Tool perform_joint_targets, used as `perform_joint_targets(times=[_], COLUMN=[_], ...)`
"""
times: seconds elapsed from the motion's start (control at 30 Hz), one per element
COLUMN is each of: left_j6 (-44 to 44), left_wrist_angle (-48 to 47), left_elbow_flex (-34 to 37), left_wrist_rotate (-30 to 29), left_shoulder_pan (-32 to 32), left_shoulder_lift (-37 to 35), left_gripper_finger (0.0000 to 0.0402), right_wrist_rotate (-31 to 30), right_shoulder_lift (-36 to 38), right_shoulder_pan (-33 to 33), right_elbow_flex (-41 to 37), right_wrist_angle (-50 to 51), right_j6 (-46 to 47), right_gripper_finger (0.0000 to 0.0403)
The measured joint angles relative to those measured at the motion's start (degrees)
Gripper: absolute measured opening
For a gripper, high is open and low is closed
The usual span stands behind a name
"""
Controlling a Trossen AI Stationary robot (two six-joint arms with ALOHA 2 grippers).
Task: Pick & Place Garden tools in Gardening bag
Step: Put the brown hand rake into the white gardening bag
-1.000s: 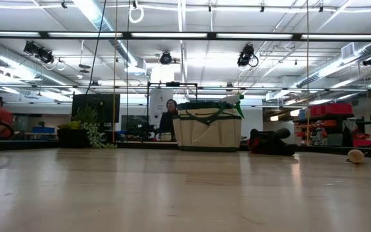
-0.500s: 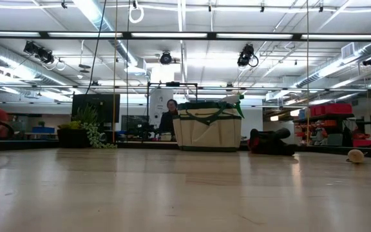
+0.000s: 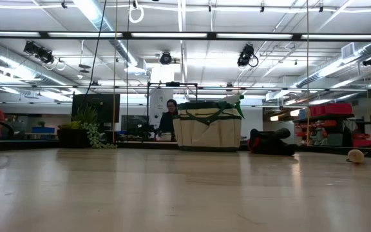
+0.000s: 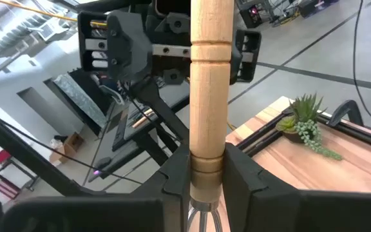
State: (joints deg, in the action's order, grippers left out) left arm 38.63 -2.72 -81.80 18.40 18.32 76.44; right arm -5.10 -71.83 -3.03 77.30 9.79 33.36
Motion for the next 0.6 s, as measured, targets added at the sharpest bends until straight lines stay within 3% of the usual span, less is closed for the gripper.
perform_joint_targets(times=[0.6], left_j6=[-0.31], left_wrist_angle=[7.04], left_elbow_flex=[0.04], left_wrist_rotate=[1.33], left_shoulder_pan=[-0.58], left_shoulder_lift=[5.05], left_gripper_finger=[0.0305], right_wrist_rotate=[0.63], right_shoulder_lift=[-0.13], right_shoulder_pan=[-1.52], right_elbow_flex=[-0.02], right_wrist_angle=[0.43], right_j6=[-0.76], right_gripper_finger=[0.0059])
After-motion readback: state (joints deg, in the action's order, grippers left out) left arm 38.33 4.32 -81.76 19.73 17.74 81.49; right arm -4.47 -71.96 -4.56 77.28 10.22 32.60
